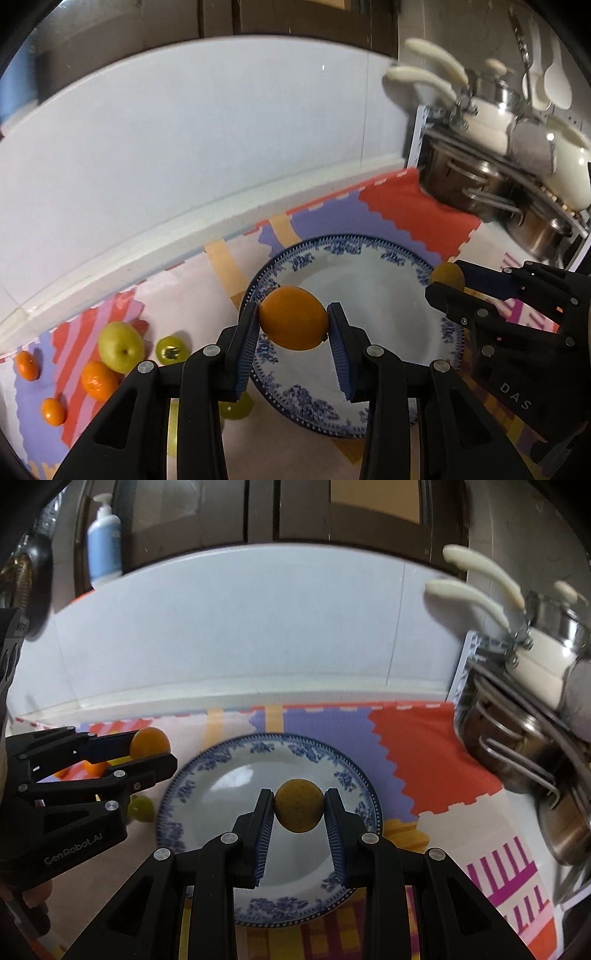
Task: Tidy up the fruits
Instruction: 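Carry the orange and kiwi over the plate and open both grippers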
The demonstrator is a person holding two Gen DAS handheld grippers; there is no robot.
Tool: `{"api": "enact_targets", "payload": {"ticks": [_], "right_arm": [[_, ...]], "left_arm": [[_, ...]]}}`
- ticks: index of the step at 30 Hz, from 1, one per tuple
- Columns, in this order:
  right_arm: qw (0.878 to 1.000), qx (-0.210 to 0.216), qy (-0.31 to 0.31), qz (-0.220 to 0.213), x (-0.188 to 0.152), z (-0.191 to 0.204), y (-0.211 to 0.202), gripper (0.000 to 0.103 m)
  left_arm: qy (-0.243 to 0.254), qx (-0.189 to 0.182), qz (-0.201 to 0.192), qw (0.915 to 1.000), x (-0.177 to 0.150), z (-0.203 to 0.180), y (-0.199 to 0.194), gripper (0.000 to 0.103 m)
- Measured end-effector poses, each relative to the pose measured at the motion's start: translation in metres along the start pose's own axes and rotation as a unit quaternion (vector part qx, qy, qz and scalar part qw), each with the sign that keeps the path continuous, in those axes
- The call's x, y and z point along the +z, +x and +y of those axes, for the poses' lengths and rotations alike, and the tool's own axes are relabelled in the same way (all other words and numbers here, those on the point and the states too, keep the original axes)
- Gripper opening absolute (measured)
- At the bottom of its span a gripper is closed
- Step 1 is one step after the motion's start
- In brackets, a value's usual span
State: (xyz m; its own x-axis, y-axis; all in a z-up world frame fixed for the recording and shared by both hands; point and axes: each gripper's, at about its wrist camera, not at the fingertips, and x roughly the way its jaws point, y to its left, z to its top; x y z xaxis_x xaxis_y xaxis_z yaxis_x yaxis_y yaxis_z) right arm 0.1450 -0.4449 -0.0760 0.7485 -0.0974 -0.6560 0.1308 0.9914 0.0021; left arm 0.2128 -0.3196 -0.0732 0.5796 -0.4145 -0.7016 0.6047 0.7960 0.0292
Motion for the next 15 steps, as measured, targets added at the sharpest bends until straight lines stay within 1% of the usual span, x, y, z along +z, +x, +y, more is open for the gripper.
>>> {"api": "enact_targets", "payload": {"ticks": [6,9,15], "right_arm": [[1.0,-0.001,0.001,0.025,-0.006,-0.007,0.026,0.029],[1.0,-0.002,0.001,0.031,-0.007,-0.009,0.031,0.029],[0.999,-0.002,0.004,0.041,-0.007,-0.013,0.042,0.029]], "left_arm": [[0.015,-0.001,0.028,0.9995,-0.004,-0.008,0.029,0.037],[0.015,-0.001,0.036,0.9992,-0.005,-0.008,0.039,0.037],[0.018,-0.01,0.048,0.9986,-0.006,-0.008,0.047,0.038]]}}
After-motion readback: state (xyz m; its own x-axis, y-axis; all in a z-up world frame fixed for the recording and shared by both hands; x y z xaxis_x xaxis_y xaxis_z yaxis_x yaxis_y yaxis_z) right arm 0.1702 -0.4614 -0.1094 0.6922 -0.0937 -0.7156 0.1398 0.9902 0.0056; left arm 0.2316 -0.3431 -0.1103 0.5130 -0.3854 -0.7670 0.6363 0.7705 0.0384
